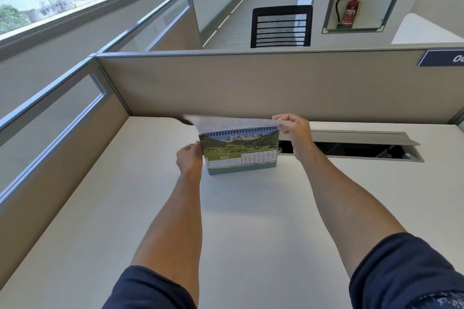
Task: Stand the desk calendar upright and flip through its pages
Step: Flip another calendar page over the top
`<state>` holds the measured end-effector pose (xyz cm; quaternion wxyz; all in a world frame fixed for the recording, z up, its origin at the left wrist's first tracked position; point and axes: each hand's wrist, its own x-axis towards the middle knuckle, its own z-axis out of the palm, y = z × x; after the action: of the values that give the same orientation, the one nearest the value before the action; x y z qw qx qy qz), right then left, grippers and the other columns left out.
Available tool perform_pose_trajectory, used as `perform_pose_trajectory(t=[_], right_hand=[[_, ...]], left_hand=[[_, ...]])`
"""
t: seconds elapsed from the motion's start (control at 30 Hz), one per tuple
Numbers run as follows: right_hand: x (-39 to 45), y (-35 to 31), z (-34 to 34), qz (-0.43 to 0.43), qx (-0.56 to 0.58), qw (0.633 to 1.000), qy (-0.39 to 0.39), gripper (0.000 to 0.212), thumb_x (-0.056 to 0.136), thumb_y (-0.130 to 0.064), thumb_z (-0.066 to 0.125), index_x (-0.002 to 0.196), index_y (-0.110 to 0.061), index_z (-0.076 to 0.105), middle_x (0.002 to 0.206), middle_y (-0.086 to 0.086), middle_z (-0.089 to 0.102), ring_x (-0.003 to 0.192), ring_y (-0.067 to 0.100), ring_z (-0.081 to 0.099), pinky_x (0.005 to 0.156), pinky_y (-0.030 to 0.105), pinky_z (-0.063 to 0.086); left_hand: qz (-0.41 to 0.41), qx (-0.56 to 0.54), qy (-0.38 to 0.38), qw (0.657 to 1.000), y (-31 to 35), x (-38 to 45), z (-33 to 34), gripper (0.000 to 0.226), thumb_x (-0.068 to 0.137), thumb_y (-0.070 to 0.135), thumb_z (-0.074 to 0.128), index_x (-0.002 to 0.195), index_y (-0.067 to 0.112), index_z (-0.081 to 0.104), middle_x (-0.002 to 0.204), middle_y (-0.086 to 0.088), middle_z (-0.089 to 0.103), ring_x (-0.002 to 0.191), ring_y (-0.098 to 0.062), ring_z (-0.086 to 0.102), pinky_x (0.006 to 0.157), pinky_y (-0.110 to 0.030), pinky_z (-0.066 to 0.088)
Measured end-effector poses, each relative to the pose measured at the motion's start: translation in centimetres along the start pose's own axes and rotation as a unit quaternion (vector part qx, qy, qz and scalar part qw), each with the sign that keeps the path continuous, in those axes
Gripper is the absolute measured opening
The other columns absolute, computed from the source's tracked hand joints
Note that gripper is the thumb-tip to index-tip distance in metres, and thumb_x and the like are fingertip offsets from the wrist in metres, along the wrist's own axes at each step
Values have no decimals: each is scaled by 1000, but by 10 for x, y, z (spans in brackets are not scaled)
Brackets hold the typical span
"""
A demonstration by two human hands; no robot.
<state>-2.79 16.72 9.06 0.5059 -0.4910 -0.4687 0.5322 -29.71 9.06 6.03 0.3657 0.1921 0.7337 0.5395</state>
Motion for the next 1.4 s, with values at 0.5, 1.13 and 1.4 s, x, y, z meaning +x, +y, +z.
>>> perform_pose_trajectory(t=[0.5, 1.13, 1.4], right_hand=[[-3, 20, -8, -26, -40, 999, -2, 21, 85, 3, 78, 98, -14, 73, 100, 9, 72, 91, 18, 65, 70, 29, 56], [-17, 23, -7, -359, -533, 764, -63, 60, 92, 12, 55, 150, 1, 50, 156, 16, 52, 144, 31, 49, 117, 43, 44], [-17, 27, -6, -335, -590, 728, -99, 61, 105, -17, 54, 160, -5, 32, 168, 11, 31, 157, 25, 28, 126, 40, 29]], left_hand=[[-7, -8, -79, 997, 16, 0, -18, 58, 81, 68, 63, 79, 13, 78, 86, -15, 79, 78, -36, 74, 81, -43, 58], [378, 466, -28, 799, 11, -16, -11, 77, 84, -2, 59, 156, 16, 39, 165, -4, 37, 136, -34, 51, 97, -47, 50], [384, 528, -49, 756, 7, -25, -9, 90, 85, 6, 64, 162, 10, 18, 172, -6, 18, 154, -26, 27, 107, -46, 44]])
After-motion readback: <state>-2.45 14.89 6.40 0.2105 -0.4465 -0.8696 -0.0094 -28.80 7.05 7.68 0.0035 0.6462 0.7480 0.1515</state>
